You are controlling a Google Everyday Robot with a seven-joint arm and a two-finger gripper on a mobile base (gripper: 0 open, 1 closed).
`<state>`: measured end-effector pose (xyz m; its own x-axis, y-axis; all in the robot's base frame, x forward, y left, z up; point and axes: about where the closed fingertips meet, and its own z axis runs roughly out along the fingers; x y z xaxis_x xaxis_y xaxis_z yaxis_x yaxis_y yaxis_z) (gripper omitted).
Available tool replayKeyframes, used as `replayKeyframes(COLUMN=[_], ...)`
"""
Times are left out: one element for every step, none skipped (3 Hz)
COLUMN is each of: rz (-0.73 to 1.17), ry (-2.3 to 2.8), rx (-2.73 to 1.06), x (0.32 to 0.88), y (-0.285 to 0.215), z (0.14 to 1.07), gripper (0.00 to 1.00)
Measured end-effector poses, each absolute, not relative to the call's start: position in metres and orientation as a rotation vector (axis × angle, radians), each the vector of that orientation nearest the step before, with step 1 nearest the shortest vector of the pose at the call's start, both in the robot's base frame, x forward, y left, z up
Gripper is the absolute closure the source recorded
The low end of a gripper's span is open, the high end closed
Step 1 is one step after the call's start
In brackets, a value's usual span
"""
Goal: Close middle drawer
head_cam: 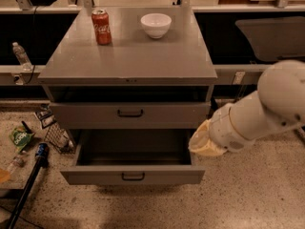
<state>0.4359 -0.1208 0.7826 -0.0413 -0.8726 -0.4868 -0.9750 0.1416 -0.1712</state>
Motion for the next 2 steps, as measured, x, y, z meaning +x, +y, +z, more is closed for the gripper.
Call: replayKeyframes(rz=[0.411, 0.46], ry=[1.895, 1.875], rx=[-1.738, -1.746], x=[0.432, 0.434], y=[-0.105, -0.088], z=[0.695, 0.614], gripper=[1.0, 1.0])
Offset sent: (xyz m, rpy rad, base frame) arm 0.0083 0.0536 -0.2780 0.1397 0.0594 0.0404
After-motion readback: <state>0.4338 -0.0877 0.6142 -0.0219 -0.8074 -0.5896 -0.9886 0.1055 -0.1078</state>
